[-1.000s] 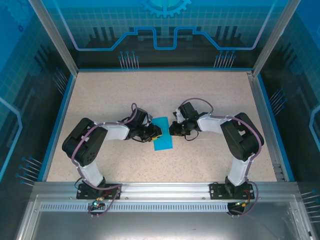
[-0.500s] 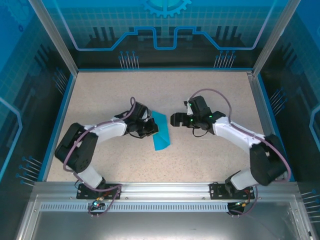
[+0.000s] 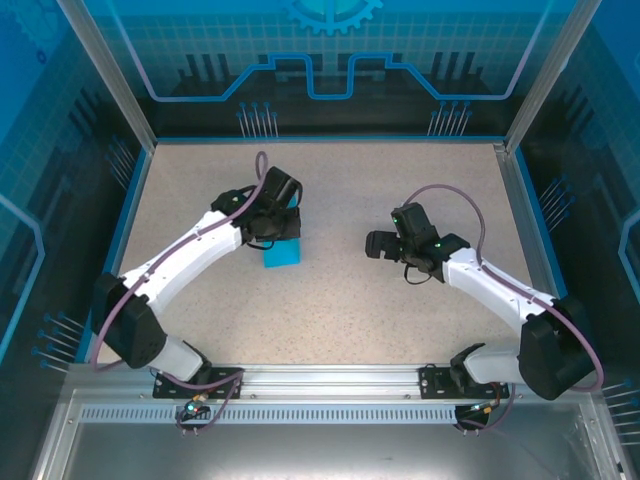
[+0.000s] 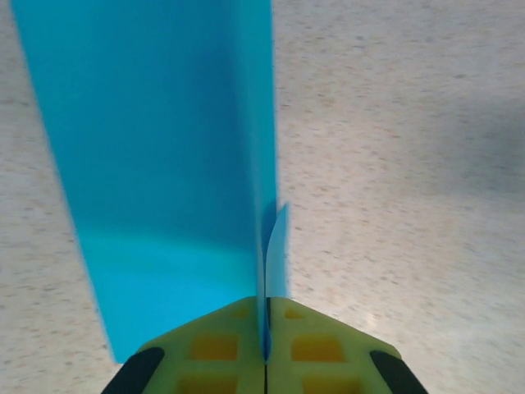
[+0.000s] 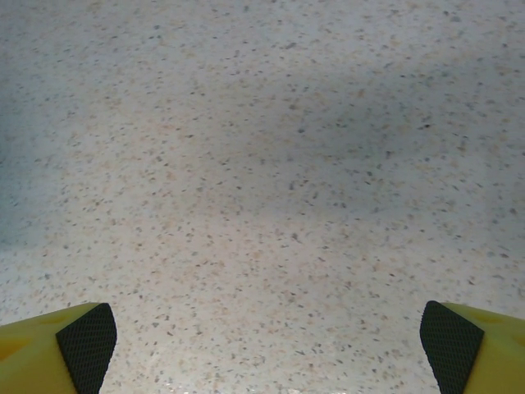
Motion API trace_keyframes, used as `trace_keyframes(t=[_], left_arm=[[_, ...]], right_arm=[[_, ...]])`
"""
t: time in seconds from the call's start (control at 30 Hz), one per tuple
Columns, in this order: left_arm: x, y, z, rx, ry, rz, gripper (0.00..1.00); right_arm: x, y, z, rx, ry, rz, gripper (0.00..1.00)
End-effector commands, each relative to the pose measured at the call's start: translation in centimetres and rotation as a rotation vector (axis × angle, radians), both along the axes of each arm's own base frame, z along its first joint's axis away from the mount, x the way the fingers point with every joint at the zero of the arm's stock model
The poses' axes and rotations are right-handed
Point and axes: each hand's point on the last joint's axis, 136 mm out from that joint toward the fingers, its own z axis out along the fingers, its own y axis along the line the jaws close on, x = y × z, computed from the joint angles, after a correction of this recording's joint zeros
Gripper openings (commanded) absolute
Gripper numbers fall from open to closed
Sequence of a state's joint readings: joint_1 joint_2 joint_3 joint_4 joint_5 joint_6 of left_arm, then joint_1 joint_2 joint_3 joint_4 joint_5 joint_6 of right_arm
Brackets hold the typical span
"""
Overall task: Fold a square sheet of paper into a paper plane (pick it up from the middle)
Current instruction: Turn over the paper at the center of the table.
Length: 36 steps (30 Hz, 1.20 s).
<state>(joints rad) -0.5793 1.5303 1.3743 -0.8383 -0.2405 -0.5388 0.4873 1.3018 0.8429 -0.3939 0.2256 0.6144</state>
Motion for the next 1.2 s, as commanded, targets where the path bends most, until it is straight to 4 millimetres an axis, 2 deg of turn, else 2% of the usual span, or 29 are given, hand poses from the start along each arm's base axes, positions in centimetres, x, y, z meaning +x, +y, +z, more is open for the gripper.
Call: trace_keyframes(t=[0.0, 0.2, 0.4, 0.53, 0.7, 0.83, 0.93, 1.0, 1.17], left_arm=[[0.0, 3.8, -2.1, 0.357, 0.039, 0.036, 0.06], [1.6, 3.7, -4.7, 0.623, 0.053, 0.049, 0.06], [2.4, 1.7, -7.9, 0.787, 0.078, 0.020, 0.07], [2.2, -0.6, -10.7, 0.727, 0.116, -0.016, 0.08], [1.4, -3.6, -13.7, 0.588, 0.179, -0.052, 0.10], [0.9, -4.9, -15.4, 0.529, 0.221, -0.065, 0.13], [0.8, -5.3, -15.1, 0.498, 0.226, -0.066, 0.20], [0.8, -5.9, -14.1, 0.462, 0.214, -0.074, 0.30], [-0.3, -8.7, -9.2, 0.223, 0.167, -0.127, 0.57]], right_arm=[[-0.5, -2.1, -1.0, -0.034, 0.041, -0.087, 1.00], [-0.8, -3.2, -1.4, -0.037, 0.059, -0.133, 0.99], [-1.1, -4.9, -2.0, -0.006, 0.076, -0.222, 1.00], [-1.5, -6.0, -2.4, 0.019, 0.092, -0.271, 1.00], [-1.7, -6.4, -2.9, 0.031, 0.109, -0.286, 0.99], [-1.8, -6.5, -3.1, 0.037, 0.119, -0.290, 1.00], [-1.8, -6.5, -3.1, 0.040, 0.121, -0.290, 0.99], [-1.8, -6.5, -3.1, 0.045, 0.121, -0.291, 0.99], [-1.4, -6.2, -2.5, 0.064, 0.112, -0.280, 0.99]])
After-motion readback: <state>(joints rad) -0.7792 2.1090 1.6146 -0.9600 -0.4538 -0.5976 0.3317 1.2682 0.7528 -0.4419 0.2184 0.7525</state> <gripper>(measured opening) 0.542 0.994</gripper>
